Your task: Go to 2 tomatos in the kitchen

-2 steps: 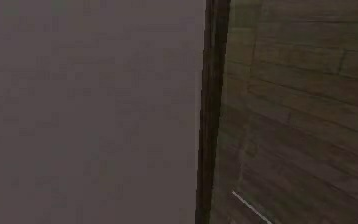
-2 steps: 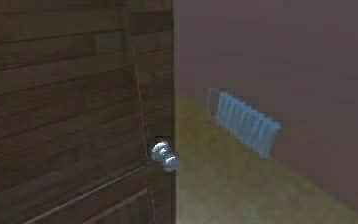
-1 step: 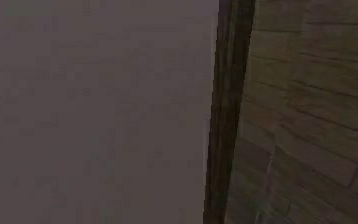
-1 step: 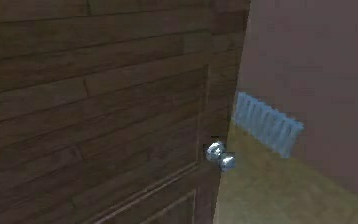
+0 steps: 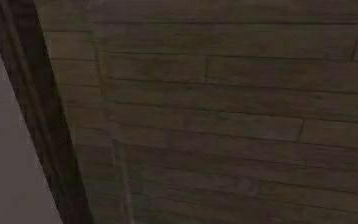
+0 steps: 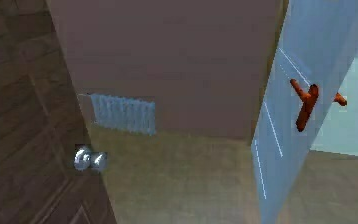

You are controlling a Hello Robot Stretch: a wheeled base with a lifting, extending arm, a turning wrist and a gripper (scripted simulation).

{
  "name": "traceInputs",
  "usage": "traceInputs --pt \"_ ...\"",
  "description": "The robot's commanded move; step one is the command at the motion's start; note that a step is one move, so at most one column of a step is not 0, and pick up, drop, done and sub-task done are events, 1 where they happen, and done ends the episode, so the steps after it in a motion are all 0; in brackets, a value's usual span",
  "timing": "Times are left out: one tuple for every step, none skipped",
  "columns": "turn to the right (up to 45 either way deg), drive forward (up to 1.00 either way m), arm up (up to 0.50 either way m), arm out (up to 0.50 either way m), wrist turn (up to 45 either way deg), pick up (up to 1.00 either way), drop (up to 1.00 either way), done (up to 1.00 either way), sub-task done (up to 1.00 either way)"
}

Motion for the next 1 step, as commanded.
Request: traceInputs --pt "45.0 0.0 0.0 0.0 0.0 0.0 0.0 0.0 0.0"
